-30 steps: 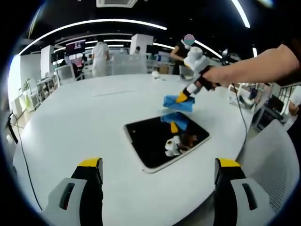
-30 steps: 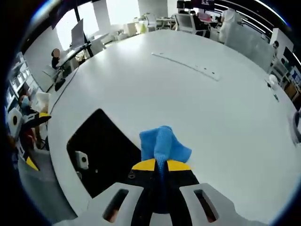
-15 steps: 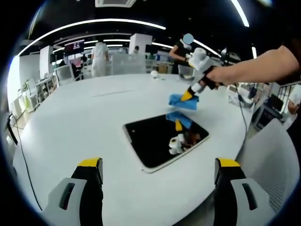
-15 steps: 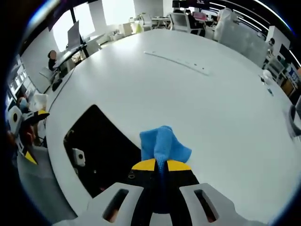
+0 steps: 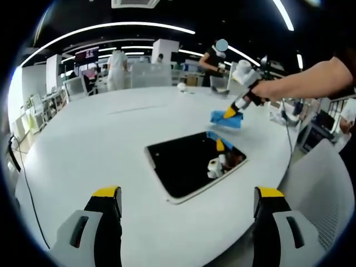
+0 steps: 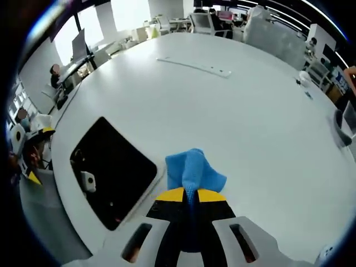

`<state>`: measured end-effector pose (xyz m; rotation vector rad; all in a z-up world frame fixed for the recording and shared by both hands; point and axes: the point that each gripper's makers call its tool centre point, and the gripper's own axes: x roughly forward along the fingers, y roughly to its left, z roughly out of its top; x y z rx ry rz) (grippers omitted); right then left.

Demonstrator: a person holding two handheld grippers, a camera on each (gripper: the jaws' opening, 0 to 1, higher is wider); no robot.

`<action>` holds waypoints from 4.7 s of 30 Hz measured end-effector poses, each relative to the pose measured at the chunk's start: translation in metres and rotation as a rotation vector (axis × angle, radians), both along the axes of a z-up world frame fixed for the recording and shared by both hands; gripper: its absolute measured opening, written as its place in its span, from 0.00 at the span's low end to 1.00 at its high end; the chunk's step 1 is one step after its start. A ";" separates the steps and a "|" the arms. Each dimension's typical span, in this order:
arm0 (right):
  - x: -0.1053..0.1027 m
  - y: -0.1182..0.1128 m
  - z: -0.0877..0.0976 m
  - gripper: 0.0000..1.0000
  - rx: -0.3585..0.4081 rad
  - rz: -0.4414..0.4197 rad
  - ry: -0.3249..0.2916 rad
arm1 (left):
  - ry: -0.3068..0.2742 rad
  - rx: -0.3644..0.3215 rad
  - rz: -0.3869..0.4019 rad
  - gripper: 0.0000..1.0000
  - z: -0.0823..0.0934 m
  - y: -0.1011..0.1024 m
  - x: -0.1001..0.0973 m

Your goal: Wipe the mirror surface with the cleaning cloth until all visible marks leave the cleaned area.

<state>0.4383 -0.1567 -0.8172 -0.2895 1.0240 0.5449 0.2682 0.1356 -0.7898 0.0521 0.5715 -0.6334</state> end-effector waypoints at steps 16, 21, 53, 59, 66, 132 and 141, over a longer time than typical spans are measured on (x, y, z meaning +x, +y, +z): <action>-0.010 -0.012 -0.014 0.01 0.009 -0.039 0.029 | 0.000 0.006 -0.002 0.99 0.000 0.000 -0.001; -0.014 -0.014 -0.023 0.01 0.012 -0.050 0.047 | 0.000 0.005 -0.001 0.99 0.000 0.001 -0.001; -0.012 -0.023 -0.045 0.11 -0.036 0.052 0.039 | 0.012 0.003 0.010 0.99 -0.004 0.003 0.001; -0.011 -0.024 -0.044 0.18 -0.022 0.067 0.029 | 0.010 0.002 0.012 0.99 -0.005 0.004 0.002; -0.009 -0.024 -0.043 0.31 -0.018 0.068 0.005 | 0.010 0.005 0.010 0.99 -0.004 0.003 0.001; -0.155 -0.057 0.019 1.00 0.256 -0.089 -0.421 | -0.003 -0.026 0.008 0.99 0.002 0.002 -0.001; -0.151 -0.062 0.022 1.00 0.252 -0.096 -0.434 | 0.010 -0.051 0.028 0.99 0.002 0.004 0.000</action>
